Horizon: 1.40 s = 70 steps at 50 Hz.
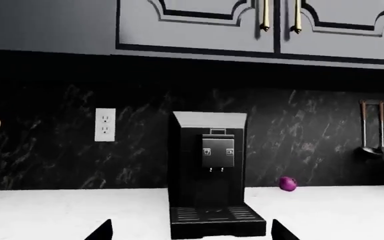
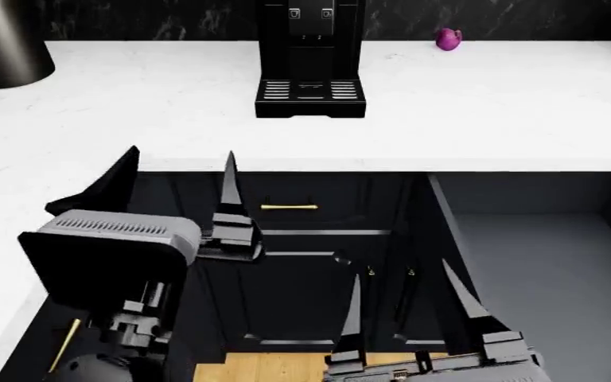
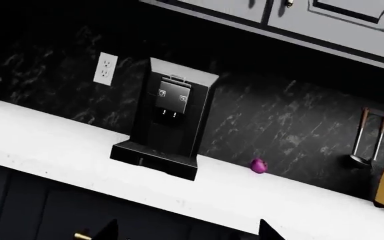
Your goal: Close the right drawer.
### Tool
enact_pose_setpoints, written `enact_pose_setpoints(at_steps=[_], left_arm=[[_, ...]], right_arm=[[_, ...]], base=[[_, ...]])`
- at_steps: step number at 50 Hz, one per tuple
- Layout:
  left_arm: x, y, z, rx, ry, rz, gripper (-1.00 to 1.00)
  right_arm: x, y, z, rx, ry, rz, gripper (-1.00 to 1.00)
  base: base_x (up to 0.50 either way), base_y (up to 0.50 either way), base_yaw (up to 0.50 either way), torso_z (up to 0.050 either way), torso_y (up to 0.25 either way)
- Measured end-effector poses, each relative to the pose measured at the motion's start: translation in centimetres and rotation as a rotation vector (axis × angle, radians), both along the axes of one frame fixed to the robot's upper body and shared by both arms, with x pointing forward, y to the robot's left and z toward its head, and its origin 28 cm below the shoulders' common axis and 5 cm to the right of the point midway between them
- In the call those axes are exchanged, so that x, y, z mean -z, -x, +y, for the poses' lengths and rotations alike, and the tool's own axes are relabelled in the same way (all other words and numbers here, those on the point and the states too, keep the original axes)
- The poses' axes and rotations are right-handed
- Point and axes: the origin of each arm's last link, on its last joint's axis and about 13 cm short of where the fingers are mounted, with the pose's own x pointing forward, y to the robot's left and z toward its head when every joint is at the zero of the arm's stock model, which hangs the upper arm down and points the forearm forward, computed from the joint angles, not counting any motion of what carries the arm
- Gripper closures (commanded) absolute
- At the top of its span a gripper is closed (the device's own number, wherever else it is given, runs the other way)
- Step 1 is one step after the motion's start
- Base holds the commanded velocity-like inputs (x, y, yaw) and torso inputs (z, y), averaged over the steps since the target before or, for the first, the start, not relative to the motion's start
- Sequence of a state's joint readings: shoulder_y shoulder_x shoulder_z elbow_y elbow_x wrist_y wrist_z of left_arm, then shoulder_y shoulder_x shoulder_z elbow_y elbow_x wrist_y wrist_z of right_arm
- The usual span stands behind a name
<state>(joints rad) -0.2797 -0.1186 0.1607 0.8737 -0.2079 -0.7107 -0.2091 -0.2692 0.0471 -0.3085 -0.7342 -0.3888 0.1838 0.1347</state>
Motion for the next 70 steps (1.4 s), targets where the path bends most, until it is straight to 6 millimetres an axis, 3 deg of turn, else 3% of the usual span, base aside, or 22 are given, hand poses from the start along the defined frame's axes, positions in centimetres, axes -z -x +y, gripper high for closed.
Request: enact_pose_setpoints(at_steps=[10,24,48,70], left_arm=[[-3.1,1.3,-0.1,0.017,0.02,-0.054,-1.0],[-5.2,2.7,-0.1,0.024,-0.004,-0.117,-1.0],[-6.8,3.1,0.1,-0.031,-0.072,-0.153,-1.0],[-7.5,3.5,0.4,-0.03,-0.022,-0.242,-1.0]], right_arm=[[-3.3,0.2,0.0,0.015,0.038,-0.082,-1.0],[-5.9,0.4,0.1,0.025,0.083,-0.155,-1.0],[-6.9,0.5,0.2,0.05,0.107,-0.204,-1.0],[-6.9,0.6,0.3,0.054,0.109,-0.203,-1.0]], base=[[0.0,0.0,0.0,0.0,0.0],[0.0,0.0,0.0,0.0,0.0],[0.0,0.0,0.0,0.001,0.0],[0.0,0.0,0.0,0.049,0.0]])
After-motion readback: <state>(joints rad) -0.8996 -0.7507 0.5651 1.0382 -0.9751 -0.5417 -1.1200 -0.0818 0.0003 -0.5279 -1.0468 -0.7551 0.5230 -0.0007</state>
